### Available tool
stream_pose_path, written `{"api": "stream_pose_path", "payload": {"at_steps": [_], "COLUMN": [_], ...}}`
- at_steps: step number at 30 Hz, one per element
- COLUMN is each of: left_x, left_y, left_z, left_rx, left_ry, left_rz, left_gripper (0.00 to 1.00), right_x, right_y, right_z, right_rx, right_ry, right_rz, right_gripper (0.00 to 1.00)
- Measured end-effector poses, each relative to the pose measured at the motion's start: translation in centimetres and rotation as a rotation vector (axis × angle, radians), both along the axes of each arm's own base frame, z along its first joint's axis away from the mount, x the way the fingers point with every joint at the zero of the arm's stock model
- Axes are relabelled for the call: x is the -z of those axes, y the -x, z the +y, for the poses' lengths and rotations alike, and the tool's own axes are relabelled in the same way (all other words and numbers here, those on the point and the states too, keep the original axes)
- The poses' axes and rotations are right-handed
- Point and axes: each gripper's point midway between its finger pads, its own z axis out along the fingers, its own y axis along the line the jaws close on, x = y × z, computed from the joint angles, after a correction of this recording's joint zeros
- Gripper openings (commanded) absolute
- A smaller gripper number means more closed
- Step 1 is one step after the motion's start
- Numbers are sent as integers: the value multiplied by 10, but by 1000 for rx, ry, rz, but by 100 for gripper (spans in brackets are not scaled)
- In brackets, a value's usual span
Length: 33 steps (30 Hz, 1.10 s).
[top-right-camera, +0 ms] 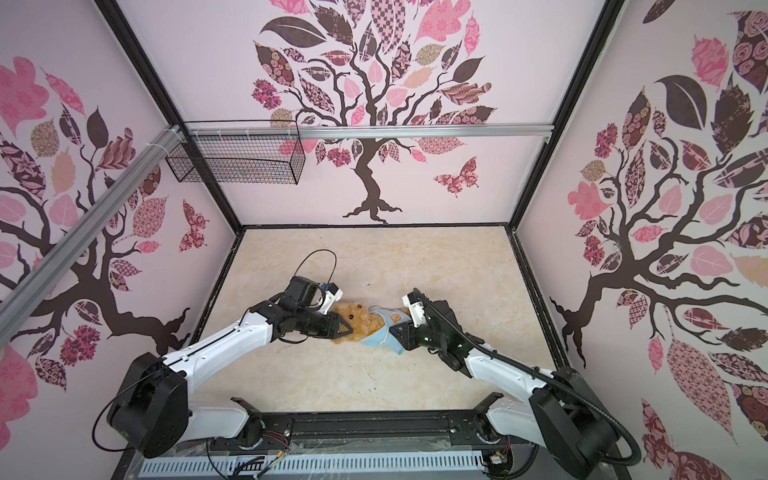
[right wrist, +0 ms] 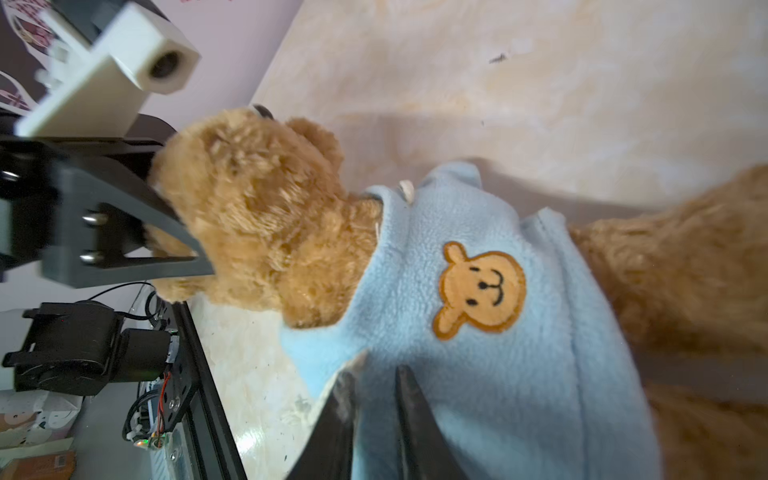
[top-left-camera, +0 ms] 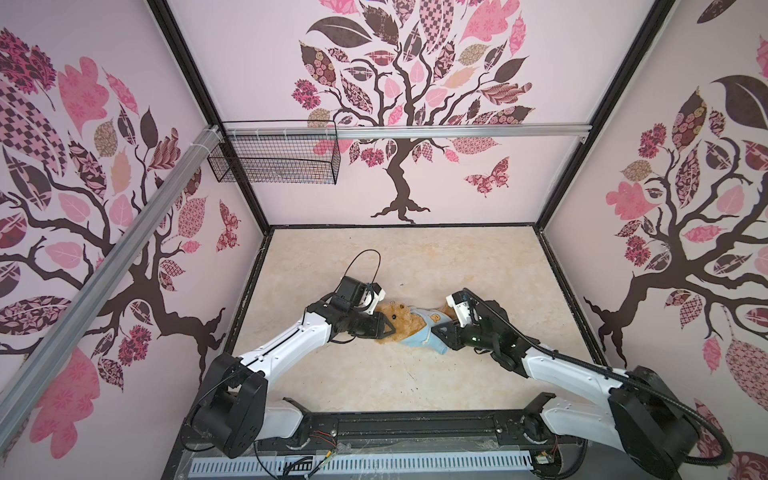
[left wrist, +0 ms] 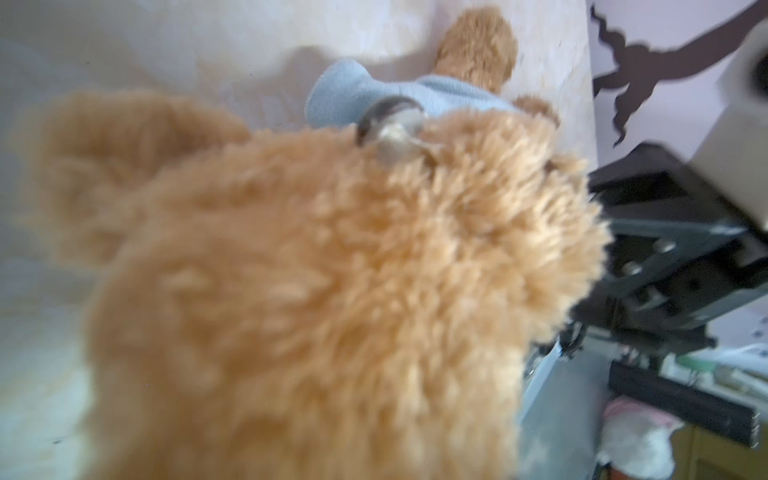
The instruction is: Dress the teddy bear
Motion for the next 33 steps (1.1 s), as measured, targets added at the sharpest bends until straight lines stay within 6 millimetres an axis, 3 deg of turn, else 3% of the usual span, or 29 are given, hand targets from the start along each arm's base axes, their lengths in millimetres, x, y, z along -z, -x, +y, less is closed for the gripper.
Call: {"api": "stream_pose_path", "payload": {"at_steps": [8, 12, 15, 20, 26, 30, 33], "left_x": [-21, -22, -17, 8, 22, 23, 22], "left_y": [7, -6, -12, -11, -13, -16, -17], "left_z": [7, 19, 17, 8, -3, -5, -5], "left_rx": [-78, -168, -186, -180, -172, -181, -175], "left_ry": [132, 226, 253, 231, 207, 215, 218], "left_rz": [37, 104, 151, 257, 310, 322, 312], "left_gripper": [82, 84, 83, 74, 43, 28, 16], "right_x": [32, 42, 49, 52, 53, 52, 39], "right_y": [27, 41, 50, 51, 50, 50, 49], "right_z": [2, 4, 4, 6, 5, 1, -7], "right_rx": [-28, -49, -60, -61, -55, -52, -38], "right_ry": [4, 9, 12, 12, 21, 45, 72], "right_rz": [70, 98, 117, 123, 117, 94, 42], "right_gripper": [9, 7, 5, 4, 5, 15, 30]}}
